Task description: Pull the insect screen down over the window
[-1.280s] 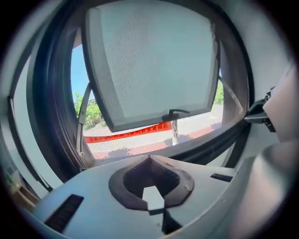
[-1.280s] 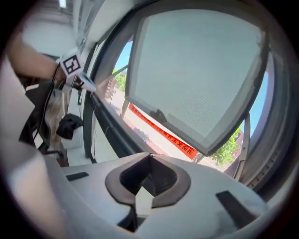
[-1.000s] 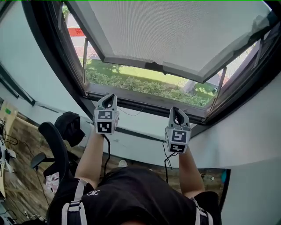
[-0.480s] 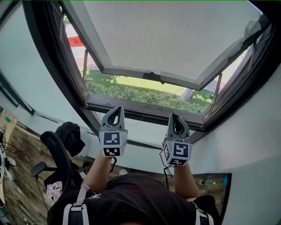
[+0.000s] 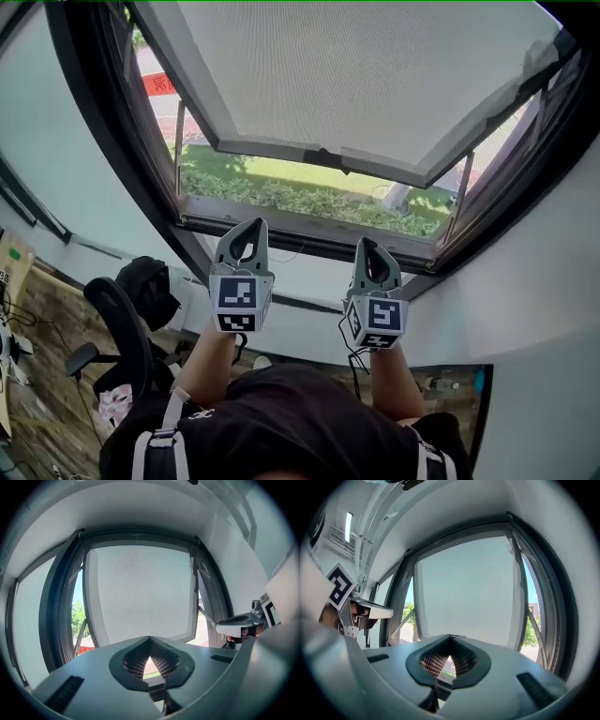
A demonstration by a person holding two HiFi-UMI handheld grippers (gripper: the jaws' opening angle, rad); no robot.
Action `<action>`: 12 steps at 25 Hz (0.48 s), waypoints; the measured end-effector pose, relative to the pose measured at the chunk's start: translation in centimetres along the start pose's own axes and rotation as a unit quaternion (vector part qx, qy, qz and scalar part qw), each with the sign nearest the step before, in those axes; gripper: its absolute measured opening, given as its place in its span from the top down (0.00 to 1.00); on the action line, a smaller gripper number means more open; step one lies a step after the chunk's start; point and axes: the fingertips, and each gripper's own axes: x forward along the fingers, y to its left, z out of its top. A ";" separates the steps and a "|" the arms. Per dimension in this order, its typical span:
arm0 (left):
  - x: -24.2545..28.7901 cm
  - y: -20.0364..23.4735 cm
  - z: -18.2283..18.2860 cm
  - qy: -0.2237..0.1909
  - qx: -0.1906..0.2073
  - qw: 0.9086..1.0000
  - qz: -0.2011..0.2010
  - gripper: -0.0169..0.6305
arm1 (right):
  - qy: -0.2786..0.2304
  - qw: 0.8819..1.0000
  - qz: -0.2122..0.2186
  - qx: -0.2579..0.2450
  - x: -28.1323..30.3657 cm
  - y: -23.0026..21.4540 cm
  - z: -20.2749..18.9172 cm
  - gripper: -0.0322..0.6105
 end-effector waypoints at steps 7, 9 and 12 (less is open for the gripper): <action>0.2 -0.8 -0.2 0.005 -0.002 1.000 -0.017 0.95 | -0.002 1.000 0.003 0.003 0.1 0.1 0.6 0.94; 0.4 -1.0 -0.2 0.004 0.006 1.000 -0.018 0.95 | -0.003 1.000 0.001 0.001 0.1 0.0 0.7 0.94; 0.5 -1.1 -0.1 0.000 0.012 1.000 -0.018 0.95 | -0.006 1.000 0.000 0.003 0.1 -0.2 1.0 0.94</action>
